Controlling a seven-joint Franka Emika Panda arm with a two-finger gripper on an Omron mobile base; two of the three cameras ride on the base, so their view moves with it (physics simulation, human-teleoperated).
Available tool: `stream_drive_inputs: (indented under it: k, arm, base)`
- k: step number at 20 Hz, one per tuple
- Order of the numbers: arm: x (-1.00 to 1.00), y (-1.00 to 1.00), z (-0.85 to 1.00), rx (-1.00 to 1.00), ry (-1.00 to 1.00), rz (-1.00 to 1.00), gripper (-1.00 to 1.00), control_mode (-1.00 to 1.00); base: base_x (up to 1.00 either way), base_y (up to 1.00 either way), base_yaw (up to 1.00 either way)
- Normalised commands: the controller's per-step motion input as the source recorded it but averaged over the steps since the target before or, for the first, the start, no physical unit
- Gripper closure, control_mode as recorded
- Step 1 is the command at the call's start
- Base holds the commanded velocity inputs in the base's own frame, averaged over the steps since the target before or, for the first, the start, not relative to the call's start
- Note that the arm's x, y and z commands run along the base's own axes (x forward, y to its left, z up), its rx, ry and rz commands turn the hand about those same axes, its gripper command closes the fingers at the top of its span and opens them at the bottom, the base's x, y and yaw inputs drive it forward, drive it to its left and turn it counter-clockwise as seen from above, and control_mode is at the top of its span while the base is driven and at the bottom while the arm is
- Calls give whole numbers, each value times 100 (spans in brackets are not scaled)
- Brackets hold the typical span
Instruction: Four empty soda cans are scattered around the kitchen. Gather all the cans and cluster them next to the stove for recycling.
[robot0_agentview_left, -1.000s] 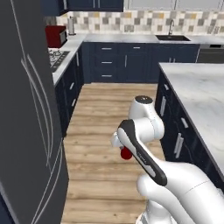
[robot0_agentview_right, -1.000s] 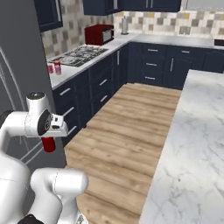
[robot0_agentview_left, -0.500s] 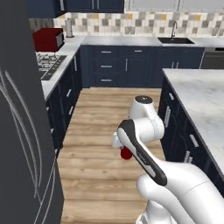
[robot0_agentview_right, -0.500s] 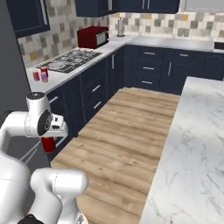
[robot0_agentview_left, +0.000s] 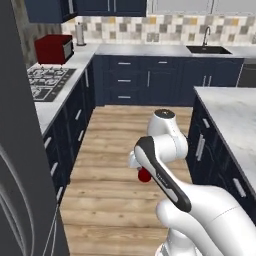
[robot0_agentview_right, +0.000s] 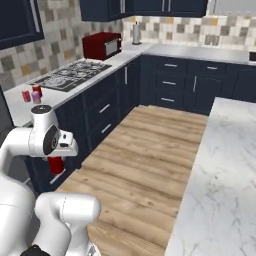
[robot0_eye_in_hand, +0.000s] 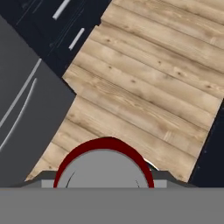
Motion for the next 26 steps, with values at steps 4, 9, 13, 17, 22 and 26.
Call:
stream_drive_inputs:
  k: [4, 9, 13, 17, 22, 26]
  arm:
    - [0, 0, 0, 0, 0, 0, 100, 100]
    - [0, 0, 0, 0, 0, 0, 100, 100]
    - [0, 0, 0, 0, 0, 0, 100, 100]
    - [0, 0, 0, 0, 0, 0, 100, 100]
    - [0, 0, 0, 0, 0, 0, 100, 100]
    - [0, 0, 0, 0, 0, 0, 100, 100]
  base:
    - [75, 14, 10]
    - [75, 11, 13]
    - [75, 9, 13]
    - [75, 6, 17]
    - [75, 3, 23]
    - [72, 0, 30]
